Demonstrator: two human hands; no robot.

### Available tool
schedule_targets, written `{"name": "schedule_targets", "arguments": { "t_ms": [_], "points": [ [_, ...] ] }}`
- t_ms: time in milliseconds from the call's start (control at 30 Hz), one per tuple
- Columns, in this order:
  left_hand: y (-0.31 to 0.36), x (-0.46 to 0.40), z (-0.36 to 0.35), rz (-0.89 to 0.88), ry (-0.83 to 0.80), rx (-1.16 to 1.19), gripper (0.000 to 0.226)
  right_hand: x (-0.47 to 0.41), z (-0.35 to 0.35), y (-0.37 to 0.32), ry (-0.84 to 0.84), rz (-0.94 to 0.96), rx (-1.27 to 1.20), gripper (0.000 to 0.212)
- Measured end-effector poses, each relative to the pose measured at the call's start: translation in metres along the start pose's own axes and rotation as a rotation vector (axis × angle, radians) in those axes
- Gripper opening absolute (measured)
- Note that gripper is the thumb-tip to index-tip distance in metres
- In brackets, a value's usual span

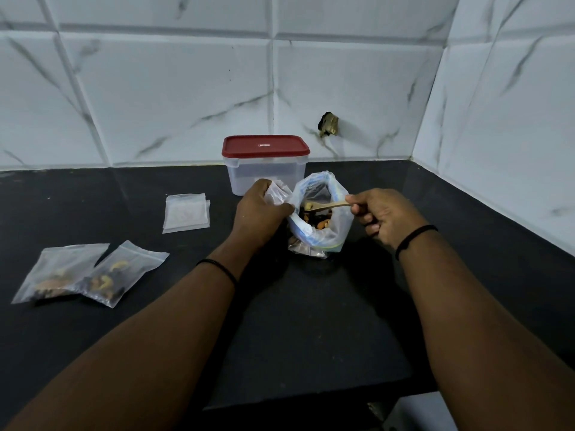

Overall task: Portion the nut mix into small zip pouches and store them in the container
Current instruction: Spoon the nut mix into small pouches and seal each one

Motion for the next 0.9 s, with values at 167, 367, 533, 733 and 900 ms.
{"name": "schedule_targets", "arguments": {
  "t_ms": [167, 367, 533, 733, 900],
  "points": [
    [0.001, 0.000, 0.001, -0.010, 0.011, 0.038, 0.033, -0.002, 0.007, 0.001, 0.022, -0.039, -0.027, 0.020],
    [0.002, -0.002, 0.005, -0.049, 0.045, 0.041, 0.035, 0.001, 0.010, -0.008, 0.062, 0.017, -0.138, 0.023],
    [-0.001, -0.004, 0.003, -0.056, 0.047, 0.004, 0.042, 0.022, 0.009, -0.028, 0.063, 0.241, -0.238, 0.019],
    [-0.003, -0.006, 0.003, -0.059, 0.055, 0.028, 0.036, 0.057, -0.006, -0.042, 0.005, 0.594, -0.080, 0.014],
    [-0.003, -0.006, 0.003, -0.061, 0.063, 0.036, 0.041, 0.075, -0.014, -0.050, 0.004, 0.990, 0.100, 0.008]
  ]
}}
Point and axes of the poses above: each hand's wrist, its own x-axis away from the middle knuckle, its own z-axis out of the back of the hand, y = z × x, the point moved 6 cm from there along -x, towards the middle knuckle, and after that the axes turned 15 degrees about y, right-handed, at the moved point
